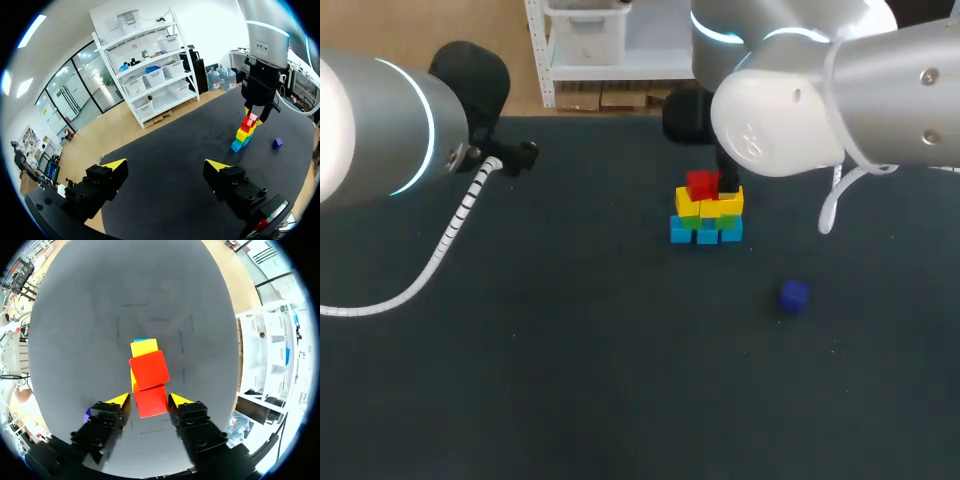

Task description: Place the blue cubes, place green cubes on the blue cubes, place the yellow cubes on the green cubes, then place the red cubes on the yellow cubes, and place purple cube on the red cubes.

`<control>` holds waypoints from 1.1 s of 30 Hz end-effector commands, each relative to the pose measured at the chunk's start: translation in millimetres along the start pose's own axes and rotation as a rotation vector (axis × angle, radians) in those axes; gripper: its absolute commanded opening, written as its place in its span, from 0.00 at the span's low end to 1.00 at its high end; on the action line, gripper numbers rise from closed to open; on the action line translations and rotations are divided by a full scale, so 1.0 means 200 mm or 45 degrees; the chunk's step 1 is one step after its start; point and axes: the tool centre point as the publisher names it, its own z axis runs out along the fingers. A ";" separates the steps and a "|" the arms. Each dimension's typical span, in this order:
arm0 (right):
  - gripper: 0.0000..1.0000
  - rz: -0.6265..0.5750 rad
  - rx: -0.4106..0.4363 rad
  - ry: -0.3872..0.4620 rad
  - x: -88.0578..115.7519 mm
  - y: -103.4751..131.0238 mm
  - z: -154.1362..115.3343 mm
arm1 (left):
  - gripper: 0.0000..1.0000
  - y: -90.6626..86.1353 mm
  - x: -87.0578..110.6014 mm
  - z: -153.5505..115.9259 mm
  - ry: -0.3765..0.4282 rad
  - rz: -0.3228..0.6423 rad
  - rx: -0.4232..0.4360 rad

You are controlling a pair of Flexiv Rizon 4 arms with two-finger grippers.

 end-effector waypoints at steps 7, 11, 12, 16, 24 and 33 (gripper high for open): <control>1.00 0.037 0.006 -0.035 0.02 -0.01 -0.03 | 1.00 0.01 0.00 0.00 0.002 0.002 0.006; 1.00 0.083 0.032 -0.079 0.09 -0.02 -0.12 | 1.00 0.01 0.00 0.00 0.002 0.002 0.006; 1.00 0.102 0.041 -0.087 0.11 -0.02 -0.14 | 1.00 0.01 0.00 0.00 0.002 0.002 0.006; 1.00 0.203 0.066 -0.108 0.23 -0.02 -0.19 | 1.00 0.01 0.00 0.00 0.002 0.002 0.006; 1.00 0.310 0.070 -0.130 0.39 0.12 -0.14 | 1.00 0.01 0.00 0.00 0.002 0.002 0.006; 1.00 0.241 -0.007 -0.125 0.38 0.36 0.00 | 1.00 0.01 0.00 0.00 0.002 0.002 0.006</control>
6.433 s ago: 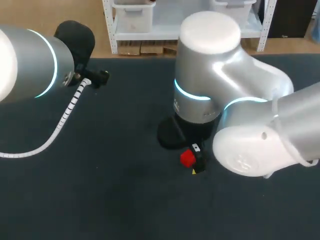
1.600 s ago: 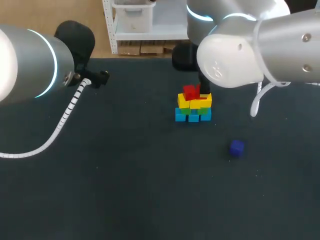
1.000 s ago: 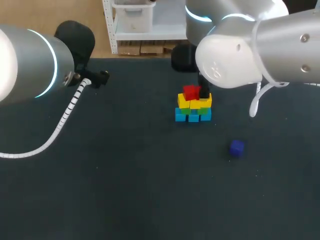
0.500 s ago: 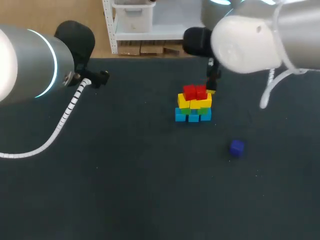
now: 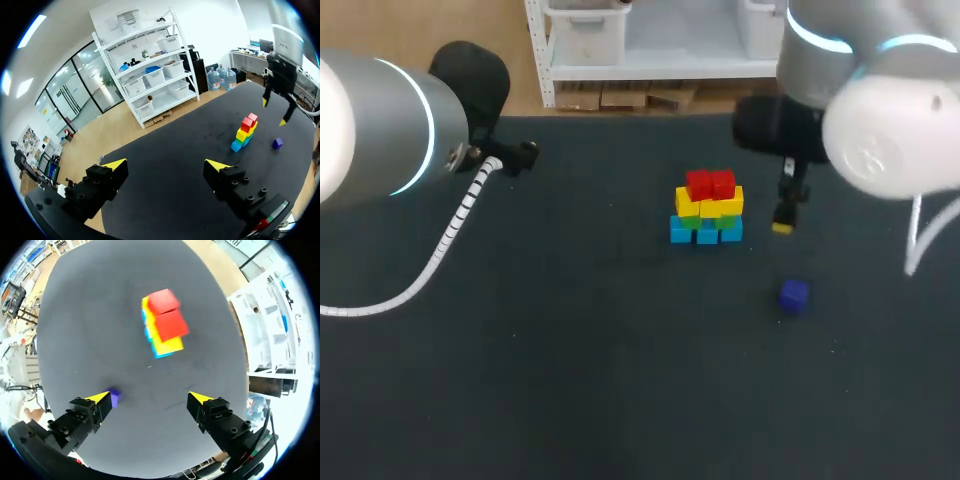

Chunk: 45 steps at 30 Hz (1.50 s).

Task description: Place the blue cubes, place green cubes on the blue cubes, place the yellow cubes on the green cubes, then place the red cubes on the yellow cubes, and place purple cube on the red cubes.

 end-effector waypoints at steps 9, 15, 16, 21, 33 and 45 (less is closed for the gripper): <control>1.00 -0.006 -0.056 -0.071 0.07 0.23 0.16 | 1.00 0.01 0.00 0.00 0.002 0.002 0.006; 1.00 0.117 -0.121 -0.007 0.12 0.22 0.29 | 1.00 0.01 0.00 0.00 0.002 0.002 0.006; 1.00 0.138 -0.127 0.005 0.13 0.22 0.31 | 1.00 0.01 0.00 0.00 0.002 0.002 0.006; 1.00 0.171 -0.153 0.017 0.14 0.22 0.36 | 1.00 0.01 0.00 0.00 0.002 0.002 0.006; 0.78 0.166 -0.184 0.082 0.15 0.25 0.45 | 1.00 0.01 0.00 0.00 0.002 0.002 0.006; 0.00 0.182 -0.143 0.109 0.18 0.23 0.32 | 1.00 0.01 0.00 0.00 0.002 0.002 0.006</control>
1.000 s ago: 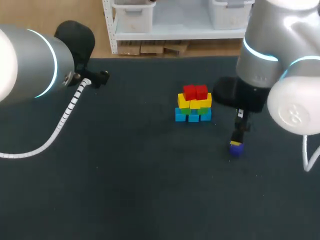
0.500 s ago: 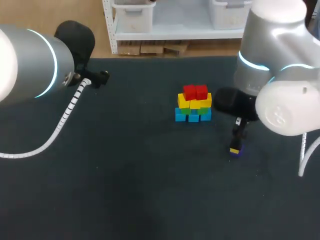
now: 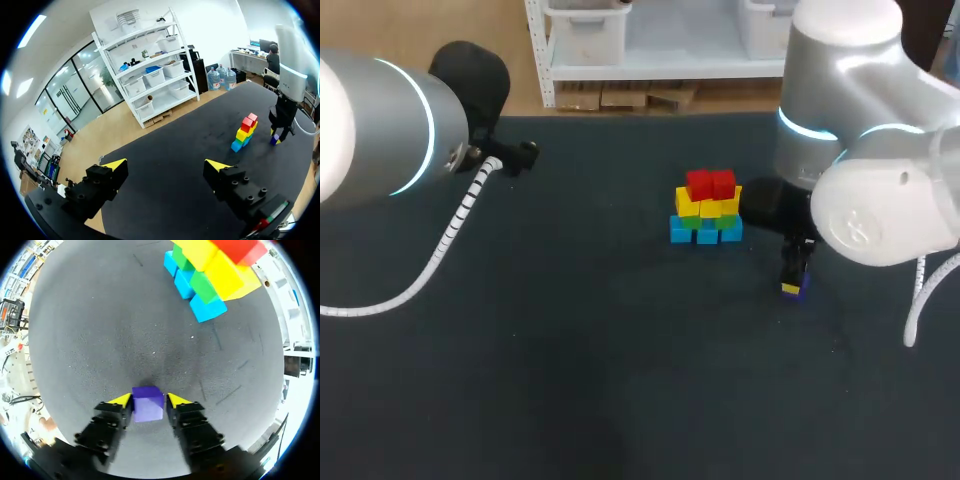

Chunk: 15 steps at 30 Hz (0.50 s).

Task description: Place the blue cubes, place green cubes on the blue cubes, place the yellow cubes on the green cubes, then place the red cubes on the yellow cubes, and place purple cube on the red cubes.

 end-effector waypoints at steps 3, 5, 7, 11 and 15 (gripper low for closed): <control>0.00 -0.020 0.015 -0.046 0.04 -0.01 -0.16 | 1.00 0.01 0.00 0.00 0.002 0.002 0.006; 0.00 -0.021 0.039 -0.052 0.05 -0.04 -0.21 | 1.00 0.01 0.00 0.00 0.002 0.002 0.006; 0.00 -0.032 0.051 -0.065 0.05 -0.06 -0.25 | 1.00 0.01 0.00 0.00 0.002 0.002 0.006; 0.00 -0.064 0.115 -0.090 0.03 -0.12 -0.37 | 1.00 0.01 0.00 0.00 0.002 0.002 0.006; 0.00 -0.129 0.196 -0.109 -0.04 -0.18 -0.50 | 1.00 0.01 0.00 0.00 0.002 0.002 0.006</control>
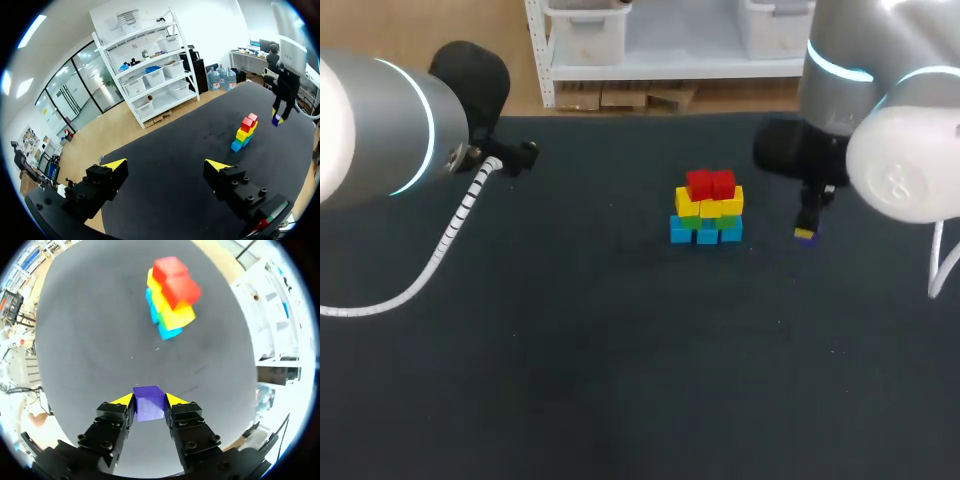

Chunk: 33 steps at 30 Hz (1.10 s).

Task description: Place the blue cubes, place green cubes on the blue cubes, place the yellow cubes on the green cubes, then place the red cubes on the yellow cubes, and place purple cube on the red cubes.

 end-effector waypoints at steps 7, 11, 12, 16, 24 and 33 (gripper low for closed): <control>0.00 -0.189 0.164 -0.053 -0.23 -0.12 -0.30 | 1.00 0.01 0.00 0.00 0.002 0.002 0.006; 0.00 -0.276 0.199 -0.047 -0.37 -0.13 -0.34 | 1.00 0.01 0.00 0.00 0.002 0.002 0.006; 0.00 -0.298 0.196 -0.047 -0.40 -0.12 -0.33 | 1.00 0.01 0.00 0.00 0.002 0.002 0.006; 0.00 -0.367 0.186 -0.038 -0.50 -0.10 -0.31 | 1.00 0.01 0.00 0.00 0.002 0.002 0.006; 0.00 -0.474 0.190 -0.031 -0.62 -0.08 -0.27 | 1.00 0.01 0.00 0.00 0.002 0.002 0.006; 0.00 -0.488 0.216 0.020 -0.66 -0.12 -0.22 | 1.00 0.01 0.00 0.00 0.002 0.002 0.006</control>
